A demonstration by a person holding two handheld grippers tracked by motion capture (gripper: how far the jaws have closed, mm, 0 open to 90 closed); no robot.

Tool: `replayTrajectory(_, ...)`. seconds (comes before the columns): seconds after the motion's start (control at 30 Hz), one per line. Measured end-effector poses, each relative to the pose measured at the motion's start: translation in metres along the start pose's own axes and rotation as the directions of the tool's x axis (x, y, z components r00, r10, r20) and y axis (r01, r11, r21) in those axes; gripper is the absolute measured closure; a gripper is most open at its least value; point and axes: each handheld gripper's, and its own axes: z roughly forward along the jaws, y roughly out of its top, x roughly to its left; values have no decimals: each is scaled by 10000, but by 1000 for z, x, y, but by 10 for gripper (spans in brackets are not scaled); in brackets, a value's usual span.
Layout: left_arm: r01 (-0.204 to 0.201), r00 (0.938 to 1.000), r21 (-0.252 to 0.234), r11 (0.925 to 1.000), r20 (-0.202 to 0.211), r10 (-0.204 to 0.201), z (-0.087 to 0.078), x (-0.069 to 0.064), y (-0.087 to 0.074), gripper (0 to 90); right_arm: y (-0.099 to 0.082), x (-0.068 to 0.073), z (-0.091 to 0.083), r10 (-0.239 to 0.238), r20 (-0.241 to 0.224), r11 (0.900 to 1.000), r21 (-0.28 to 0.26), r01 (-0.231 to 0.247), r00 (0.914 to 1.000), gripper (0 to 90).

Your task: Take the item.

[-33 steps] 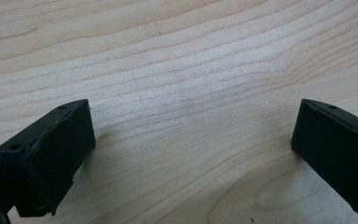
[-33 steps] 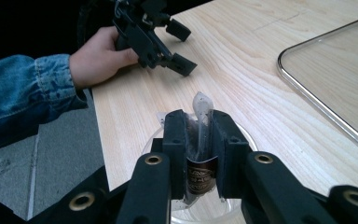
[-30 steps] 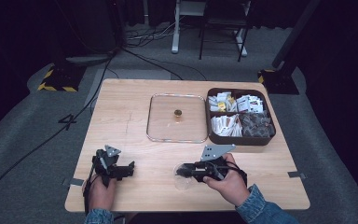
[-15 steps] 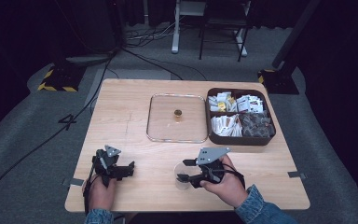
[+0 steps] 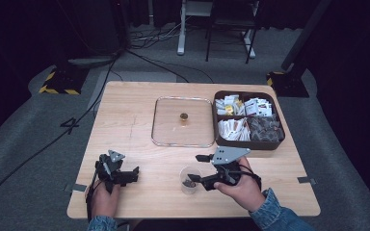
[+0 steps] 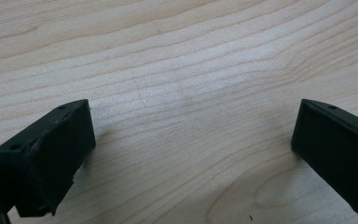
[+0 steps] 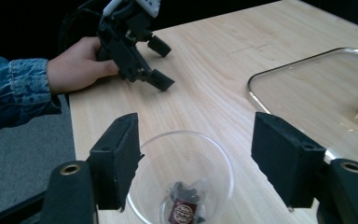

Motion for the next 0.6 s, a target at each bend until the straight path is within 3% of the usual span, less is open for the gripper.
replayTrajectory(0.33, -26, 10000, 14, 10000, 33, 26, -1, 0, -1, 0, 1, -19, -37, 337, 768, 9988, -391, -308, 9965, 293)
replayTrajectory(0.6, -94, 10000, 14, 10000, 27, 94, 0, 1, 0, 0, -13, -38, -62, 657, 1243, 9978, -181, -639, 9901, 216)
